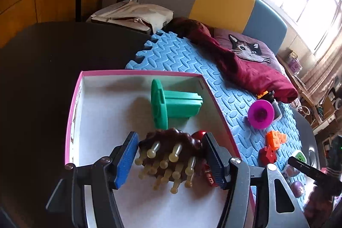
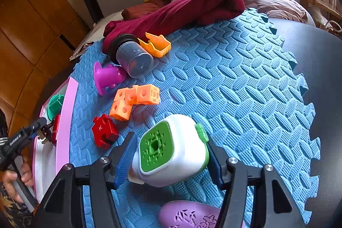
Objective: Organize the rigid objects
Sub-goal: 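Carry the brown spiky ball into the tray while the right tool grasps the white-green cube, then open the left tool to release the spiky ball beside the red cylinder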
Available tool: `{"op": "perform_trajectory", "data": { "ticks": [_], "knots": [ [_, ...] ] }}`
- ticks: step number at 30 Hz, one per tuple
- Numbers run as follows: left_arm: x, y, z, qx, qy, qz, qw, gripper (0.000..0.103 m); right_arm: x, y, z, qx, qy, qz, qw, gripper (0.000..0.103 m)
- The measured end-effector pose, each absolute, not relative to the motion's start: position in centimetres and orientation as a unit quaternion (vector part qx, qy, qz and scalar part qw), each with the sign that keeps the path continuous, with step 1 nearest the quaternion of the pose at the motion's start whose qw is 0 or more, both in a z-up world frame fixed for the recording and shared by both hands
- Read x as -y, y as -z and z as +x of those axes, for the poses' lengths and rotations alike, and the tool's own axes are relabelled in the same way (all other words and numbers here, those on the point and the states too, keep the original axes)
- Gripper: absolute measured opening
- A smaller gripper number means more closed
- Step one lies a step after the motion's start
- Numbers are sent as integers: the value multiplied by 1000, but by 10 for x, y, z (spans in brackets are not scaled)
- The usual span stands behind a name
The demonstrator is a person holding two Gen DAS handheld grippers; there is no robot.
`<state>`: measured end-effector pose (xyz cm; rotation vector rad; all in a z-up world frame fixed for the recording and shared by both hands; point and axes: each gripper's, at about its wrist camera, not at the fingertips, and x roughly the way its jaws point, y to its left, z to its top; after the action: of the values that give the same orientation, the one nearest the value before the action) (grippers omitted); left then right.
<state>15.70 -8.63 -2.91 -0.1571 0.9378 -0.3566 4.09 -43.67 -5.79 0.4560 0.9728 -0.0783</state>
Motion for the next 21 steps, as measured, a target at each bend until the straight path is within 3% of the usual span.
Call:
{"op": "perform_trajectory", "data": {
  "ticks": [3, 14, 21],
  "knots": [
    [86, 22, 148, -430, 168, -62, 885, 75, 437, 58, 42, -463, 36, 216, 859, 62],
    [72, 14, 107, -417, 139, -41, 897, 75, 437, 58, 42, -463, 36, 213, 859, 62],
    [67, 3, 81, -394, 124, -24, 910, 81, 435, 58, 41, -460, 38, 210, 862, 63]
  ]
}}
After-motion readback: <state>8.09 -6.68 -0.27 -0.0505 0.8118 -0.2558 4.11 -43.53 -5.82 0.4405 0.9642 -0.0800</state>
